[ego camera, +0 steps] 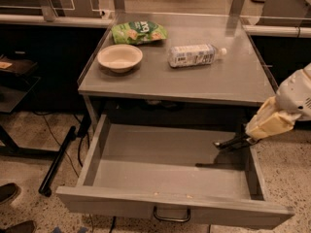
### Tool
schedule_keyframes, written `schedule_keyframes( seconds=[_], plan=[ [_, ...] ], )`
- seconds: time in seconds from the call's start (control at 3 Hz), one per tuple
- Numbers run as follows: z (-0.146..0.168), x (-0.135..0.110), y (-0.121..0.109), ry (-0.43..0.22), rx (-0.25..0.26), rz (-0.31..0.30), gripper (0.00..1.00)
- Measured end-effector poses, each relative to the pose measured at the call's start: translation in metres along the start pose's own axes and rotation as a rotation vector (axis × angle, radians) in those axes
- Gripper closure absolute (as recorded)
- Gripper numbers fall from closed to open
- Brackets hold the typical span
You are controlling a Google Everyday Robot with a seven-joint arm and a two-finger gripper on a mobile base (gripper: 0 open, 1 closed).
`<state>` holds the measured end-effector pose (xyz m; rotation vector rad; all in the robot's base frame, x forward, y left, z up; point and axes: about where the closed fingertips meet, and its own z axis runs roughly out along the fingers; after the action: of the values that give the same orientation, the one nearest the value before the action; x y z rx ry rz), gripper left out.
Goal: Place rxbar chocolate into top drawer
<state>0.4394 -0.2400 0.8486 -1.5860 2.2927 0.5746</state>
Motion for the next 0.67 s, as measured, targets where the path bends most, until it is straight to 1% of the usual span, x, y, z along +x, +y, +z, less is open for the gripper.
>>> schedule_keyframes(
  seconds=[0.33, 0.67],
  plan=[
    [0.0028, 0.0, 0.0009, 0.001, -0.005, 0.0, 1.0],
    [0.0104, 0.0027, 0.0018, -0.009, -0.014, 0.017, 1.0]
  ],
)
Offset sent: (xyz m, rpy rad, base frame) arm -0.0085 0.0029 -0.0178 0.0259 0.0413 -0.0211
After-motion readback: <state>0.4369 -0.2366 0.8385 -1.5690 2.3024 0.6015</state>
